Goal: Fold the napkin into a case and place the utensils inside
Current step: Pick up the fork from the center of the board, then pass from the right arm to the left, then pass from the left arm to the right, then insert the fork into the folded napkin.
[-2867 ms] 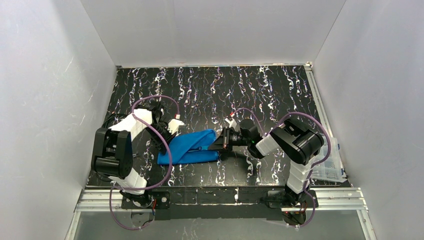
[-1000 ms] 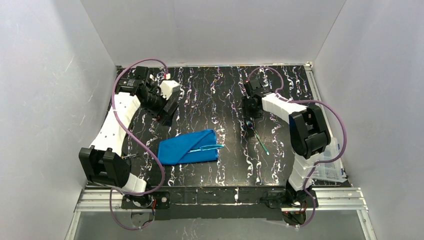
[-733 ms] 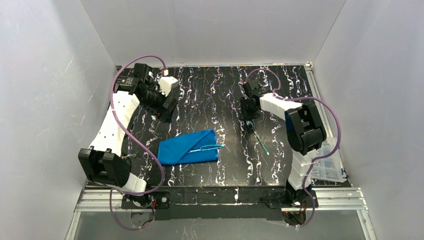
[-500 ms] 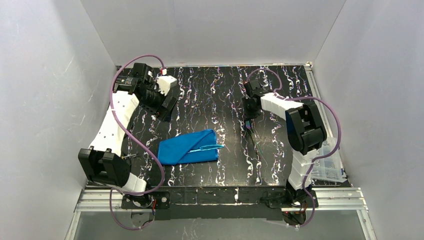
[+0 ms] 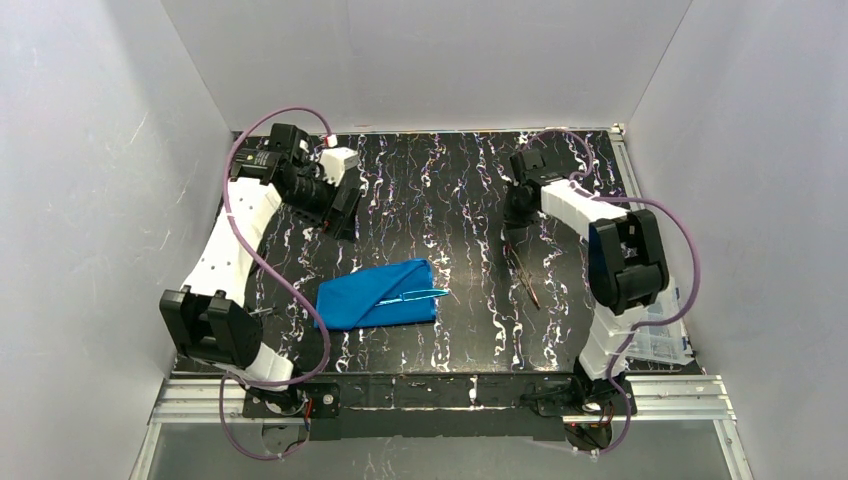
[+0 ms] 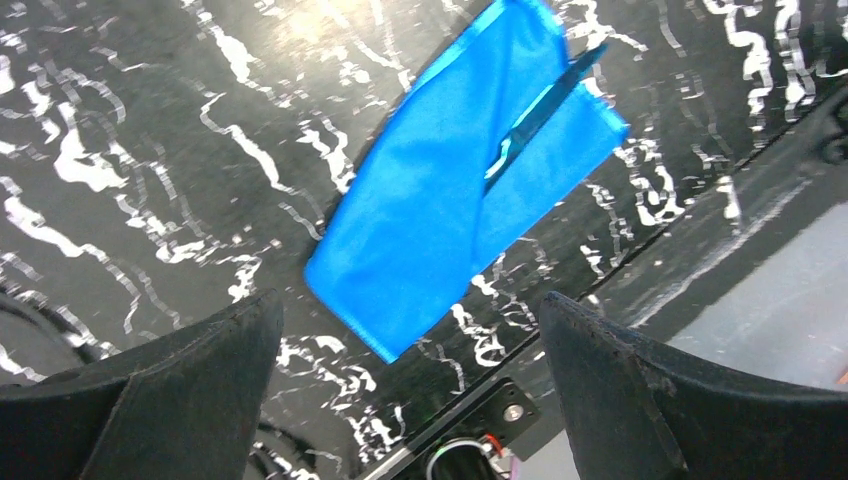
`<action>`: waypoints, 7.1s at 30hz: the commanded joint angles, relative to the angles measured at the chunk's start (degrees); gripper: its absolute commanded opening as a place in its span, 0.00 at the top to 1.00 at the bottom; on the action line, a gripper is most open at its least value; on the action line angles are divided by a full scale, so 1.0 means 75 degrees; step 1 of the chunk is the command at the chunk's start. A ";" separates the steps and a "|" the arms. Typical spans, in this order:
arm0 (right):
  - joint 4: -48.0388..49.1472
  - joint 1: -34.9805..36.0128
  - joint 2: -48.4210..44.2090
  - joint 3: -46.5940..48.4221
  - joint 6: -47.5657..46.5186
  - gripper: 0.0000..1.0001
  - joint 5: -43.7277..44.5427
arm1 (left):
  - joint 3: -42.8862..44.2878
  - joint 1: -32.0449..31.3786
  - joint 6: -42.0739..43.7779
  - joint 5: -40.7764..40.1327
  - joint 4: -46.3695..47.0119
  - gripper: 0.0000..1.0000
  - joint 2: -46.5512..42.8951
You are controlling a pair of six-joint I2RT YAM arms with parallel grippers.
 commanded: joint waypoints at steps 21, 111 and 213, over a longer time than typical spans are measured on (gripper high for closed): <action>0.5172 0.0058 -0.4283 -0.1002 0.5345 0.99 -0.3909 | 0.0256 -0.1535 -0.1519 0.4463 0.1630 0.02 0.0183; 0.4551 0.2512 -0.2989 -0.0946 0.6570 0.99 -0.4092 | -0.6570 -0.2121 1.0346 -0.3568 1.1790 0.65 -0.4086; 0.4071 0.1702 -0.3531 -0.5117 0.3168 0.99 -0.5322 | -0.4783 0.1023 0.0736 -0.0062 0.1877 0.65 0.0404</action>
